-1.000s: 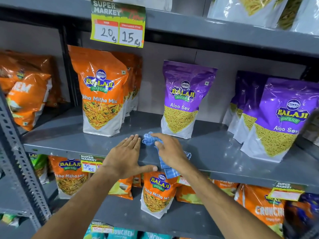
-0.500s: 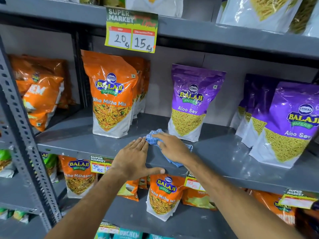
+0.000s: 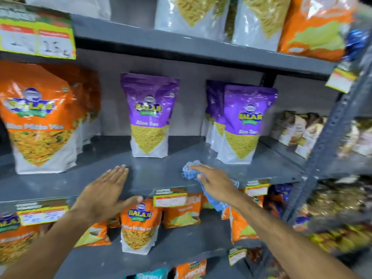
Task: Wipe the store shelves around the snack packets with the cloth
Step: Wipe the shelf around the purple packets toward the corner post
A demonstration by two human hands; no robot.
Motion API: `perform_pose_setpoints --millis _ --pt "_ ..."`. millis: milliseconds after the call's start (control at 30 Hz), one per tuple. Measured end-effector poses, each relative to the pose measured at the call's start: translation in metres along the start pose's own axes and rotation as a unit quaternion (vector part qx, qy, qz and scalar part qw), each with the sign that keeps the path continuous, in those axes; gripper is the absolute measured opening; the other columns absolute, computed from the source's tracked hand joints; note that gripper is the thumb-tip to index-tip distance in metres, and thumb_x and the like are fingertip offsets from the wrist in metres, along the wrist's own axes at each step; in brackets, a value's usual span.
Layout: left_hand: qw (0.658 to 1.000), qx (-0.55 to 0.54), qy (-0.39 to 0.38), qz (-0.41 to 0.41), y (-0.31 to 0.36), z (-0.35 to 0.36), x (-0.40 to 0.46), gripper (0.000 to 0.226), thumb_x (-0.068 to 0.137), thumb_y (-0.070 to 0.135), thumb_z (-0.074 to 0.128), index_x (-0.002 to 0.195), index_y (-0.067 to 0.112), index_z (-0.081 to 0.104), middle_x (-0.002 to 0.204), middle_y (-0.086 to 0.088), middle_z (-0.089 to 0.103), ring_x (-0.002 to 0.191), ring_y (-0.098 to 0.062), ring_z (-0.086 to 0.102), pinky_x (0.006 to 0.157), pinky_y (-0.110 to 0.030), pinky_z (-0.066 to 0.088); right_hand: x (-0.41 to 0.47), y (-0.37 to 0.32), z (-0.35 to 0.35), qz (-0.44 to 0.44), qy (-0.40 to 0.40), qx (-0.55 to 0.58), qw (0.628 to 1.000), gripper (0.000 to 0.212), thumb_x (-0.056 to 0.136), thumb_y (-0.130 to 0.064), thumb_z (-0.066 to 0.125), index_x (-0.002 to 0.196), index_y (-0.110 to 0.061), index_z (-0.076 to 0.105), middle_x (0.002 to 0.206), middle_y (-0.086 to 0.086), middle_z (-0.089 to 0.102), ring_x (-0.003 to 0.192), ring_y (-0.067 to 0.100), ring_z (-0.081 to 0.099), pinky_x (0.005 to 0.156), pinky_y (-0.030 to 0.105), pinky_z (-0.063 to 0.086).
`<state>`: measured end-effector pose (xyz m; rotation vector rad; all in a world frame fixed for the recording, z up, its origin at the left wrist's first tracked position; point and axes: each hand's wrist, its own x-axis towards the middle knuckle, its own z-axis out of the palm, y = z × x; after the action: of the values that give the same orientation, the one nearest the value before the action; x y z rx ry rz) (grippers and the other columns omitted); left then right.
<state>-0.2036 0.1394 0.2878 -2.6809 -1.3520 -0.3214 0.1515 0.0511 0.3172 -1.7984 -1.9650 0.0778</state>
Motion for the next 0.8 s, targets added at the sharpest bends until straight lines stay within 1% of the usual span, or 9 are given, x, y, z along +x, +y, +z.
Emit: perform_pose_setpoints --millis 133,233,333,433,500,533,600,700,800 --pt "0.998 -0.016 0.008 0.061 0.073 0.008 0.032 0.136 0.074 0.103 0.0 0.164 0.003 0.024 0.174 -0.014 0.021 0.162 -0.026 0.019 0.127 -0.025 -0.006 -0.014 0.003 0.002 -0.015 0.01 -0.031 0.999 0.045 0.102 -0.02 0.044 0.143 -0.037 0.053 0.149 -0.007 0.056 0.138 0.018 0.051 0.111 0.038 0.043" --pt "0.997 -0.026 -0.007 0.077 0.128 0.004 0.053 0.148 0.059 0.103 -0.018 0.166 0.005 0.012 0.176 -0.014 0.01 0.164 -0.026 0.008 0.126 -0.031 -0.008 -0.022 0.017 -0.004 -0.024 0.006 -0.022 0.999 0.046 0.101 -0.017 0.045 0.142 -0.035 0.053 0.146 -0.003 0.059 0.135 0.022 0.053 0.11 0.04 0.045" --pt "0.995 -0.022 -0.019 0.092 0.17 0.005 0.073 0.155 0.052 0.101 -0.027 0.165 0.002 0.013 0.176 -0.017 0.01 0.164 -0.028 0.009 0.125 -0.033 -0.009 -0.029 0.045 -0.014 -0.006 0.012 -0.02 1.0 0.046 0.101 -0.016 0.047 0.142 -0.035 0.052 0.147 -0.005 0.057 0.138 0.018 0.05 0.112 0.039 0.043" --pt "0.996 -0.018 -0.004 0.087 0.21 0.01 0.098 0.148 0.062 0.101 -0.018 0.164 0.0 0.017 0.175 -0.018 0.014 0.163 -0.029 0.012 0.125 -0.034 -0.008 -0.04 0.08 -0.03 0.013 0.034 -0.026 0.999 0.046 0.099 -0.019 0.048 0.141 -0.037 0.052 0.146 -0.007 0.058 0.135 0.018 0.053 0.109 0.039 0.046" --pt "0.997 -0.027 -0.014 0.064 0.234 0.011 0.115 0.143 0.066 0.102 -0.008 0.165 0.001 0.01 0.176 -0.017 0.007 0.164 -0.027 0.007 0.128 -0.033 -0.007 -0.048 0.108 -0.045 0.023 0.054 -0.033 0.998 0.047 0.098 -0.016 0.051 0.14 -0.035 0.054 0.144 -0.007 0.059 0.134 0.018 0.054 0.109 0.037 0.046" --pt "0.998 -0.038 -0.021 0.046 0.244 0.01 0.123 0.143 0.065 0.103 -0.005 0.166 0.002 0.007 0.177 -0.016 0.004 0.164 -0.026 0.003 0.129 -0.034 -0.006 -0.053 0.123 -0.052 0.026 0.064 -0.04 0.997 0.047 0.097 -0.015 0.052 0.139 -0.035 0.055 0.143 -0.007 0.06 0.132 0.018 0.055 0.107 0.035 0.047" --pt "0.998 -0.053 -0.027 0.01 0.263 0.008 0.137 0.155 0.054 0.107 -0.009 0.166 0.001 0.005 0.177 -0.016 0.001 0.164 -0.025 0.001 0.13 -0.035 -0.004 -0.063 0.152 -0.066 0.032 0.063 -0.041 0.997 0.048 0.096 -0.014 0.052 0.138 -0.036 0.055 0.14 -0.009 0.06 0.129 0.017 0.057 0.103 0.033 0.047" --pt "0.998 -0.046 -0.028 -0.035 0.281 0.014 0.154 0.161 0.049 0.109 -0.011 0.165 0.0 0.007 0.177 -0.017 0.005 0.164 -0.027 0.005 0.132 -0.037 0.0 -0.07 0.189 -0.093 0.047 0.062 0.038 0.996 0.045 0.1 -0.015 0.052 0.137 -0.038 0.057 0.138 -0.011 0.064 0.124 0.017 0.062 0.1 0.032 0.047" --pt "0.997 -0.036 -0.027 -0.061 0.288 0.024 0.162 0.154 0.059 0.112 0.006 0.165 0.0 0.005 0.177 -0.016 0.005 0.164 -0.026 0.004 0.132 -0.038 0.001 -0.057 0.221 -0.127 0.085 0.157 0.139 0.974 0.042 0.102 -0.012 0.053 0.138 -0.033 0.059 0.136 -0.011 0.065 0.121 0.01 0.06 0.103 0.032 0.047"
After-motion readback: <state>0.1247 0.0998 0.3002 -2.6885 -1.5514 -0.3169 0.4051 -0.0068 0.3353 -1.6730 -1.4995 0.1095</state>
